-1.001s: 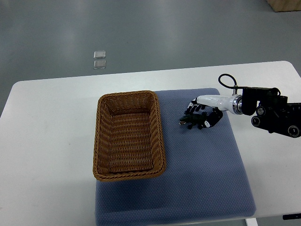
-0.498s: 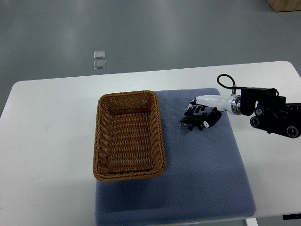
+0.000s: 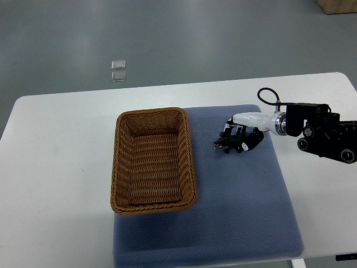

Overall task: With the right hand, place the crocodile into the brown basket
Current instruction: 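Tighten the right hand's grip on the crocodile, then lift the crocodile with the right hand and carry it over the basket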

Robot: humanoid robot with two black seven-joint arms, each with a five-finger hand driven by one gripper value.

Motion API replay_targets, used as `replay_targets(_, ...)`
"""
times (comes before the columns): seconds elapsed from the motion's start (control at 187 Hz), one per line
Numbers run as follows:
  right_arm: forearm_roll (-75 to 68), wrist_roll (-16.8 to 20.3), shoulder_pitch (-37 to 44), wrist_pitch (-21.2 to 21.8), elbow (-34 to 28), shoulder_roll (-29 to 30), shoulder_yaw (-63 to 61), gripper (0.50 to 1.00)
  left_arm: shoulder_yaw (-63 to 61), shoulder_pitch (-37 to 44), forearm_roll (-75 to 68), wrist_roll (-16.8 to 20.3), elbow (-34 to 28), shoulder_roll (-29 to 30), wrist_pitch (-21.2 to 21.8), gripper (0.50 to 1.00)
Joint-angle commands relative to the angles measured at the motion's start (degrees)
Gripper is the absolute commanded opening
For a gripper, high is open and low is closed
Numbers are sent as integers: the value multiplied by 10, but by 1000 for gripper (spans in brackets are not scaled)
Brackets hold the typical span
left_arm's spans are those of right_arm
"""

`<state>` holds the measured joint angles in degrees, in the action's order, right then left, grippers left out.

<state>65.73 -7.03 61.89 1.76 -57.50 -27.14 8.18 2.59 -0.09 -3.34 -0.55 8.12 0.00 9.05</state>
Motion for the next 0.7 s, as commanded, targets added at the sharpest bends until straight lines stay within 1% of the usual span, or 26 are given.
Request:
replay_targets(0.0,-1,0,2,0,-1,-3,0,521,0,0,0,0,0,0,0,1000)
replay_targets(0.016,-1,0,2,0,-1,-3,0,511,0,0,0,0,0,0,0,1000)
replay_targets(0.08,-1,0,9,0,-1,-3,-1,500,0,0,0,0,0,0,0,1000)
replay_targets(0.455,-4,0,18,1,-2,-13,-2,500,0,0,0,0,1,0,0,1000)
replay_targets(0.696,-10,-4,38,8,-8,-32,-4,500,0,0,0,0,0,0,0,1000)
